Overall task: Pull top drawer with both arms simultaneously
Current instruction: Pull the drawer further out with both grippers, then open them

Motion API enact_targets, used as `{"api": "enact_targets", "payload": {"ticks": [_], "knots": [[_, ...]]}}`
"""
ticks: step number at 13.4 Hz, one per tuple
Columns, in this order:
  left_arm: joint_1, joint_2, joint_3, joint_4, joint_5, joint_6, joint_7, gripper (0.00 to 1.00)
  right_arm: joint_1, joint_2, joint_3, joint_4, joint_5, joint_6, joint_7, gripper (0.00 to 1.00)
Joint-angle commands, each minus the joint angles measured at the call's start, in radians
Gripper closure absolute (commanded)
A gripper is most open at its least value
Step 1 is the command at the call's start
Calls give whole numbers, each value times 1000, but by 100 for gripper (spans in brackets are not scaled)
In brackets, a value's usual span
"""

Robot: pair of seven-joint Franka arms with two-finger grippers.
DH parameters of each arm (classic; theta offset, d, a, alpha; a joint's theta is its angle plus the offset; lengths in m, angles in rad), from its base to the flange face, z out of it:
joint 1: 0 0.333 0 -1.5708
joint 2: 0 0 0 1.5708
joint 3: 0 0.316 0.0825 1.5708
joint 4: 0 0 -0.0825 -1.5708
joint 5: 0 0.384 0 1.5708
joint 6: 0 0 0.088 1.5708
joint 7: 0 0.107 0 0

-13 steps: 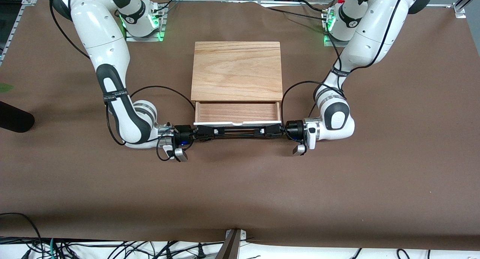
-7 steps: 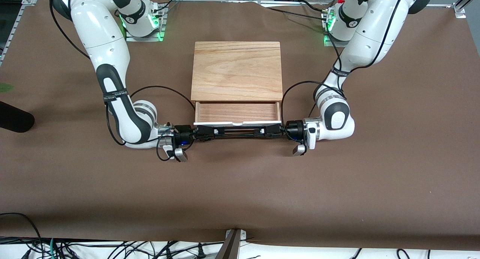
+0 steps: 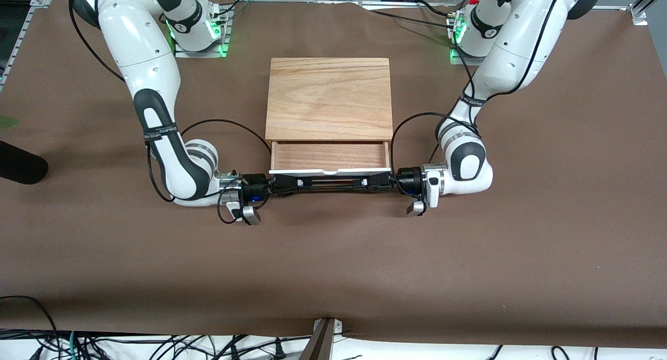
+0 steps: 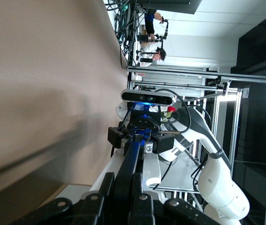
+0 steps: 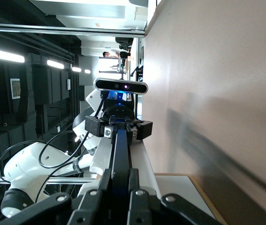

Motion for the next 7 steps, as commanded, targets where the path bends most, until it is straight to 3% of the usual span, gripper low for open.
{"api": "enact_targets", "payload": {"ticks": [1,2,3,7], "knots": [[18,-25,34,-14,39,13,-76,1,-63,-12,0,89,68,-1,78,100],[18,-31,34,-16,39,16,-83,0,-63,-12,0,89,67,-1,78,81],[18,-31,33,-16,39,16,-90,0,-62,-14,0,89,65,-1,76,1],[20,-40,33,-14,43,16,-134,0,-69,-20,-2,89,-4,-1,78,0]]}}
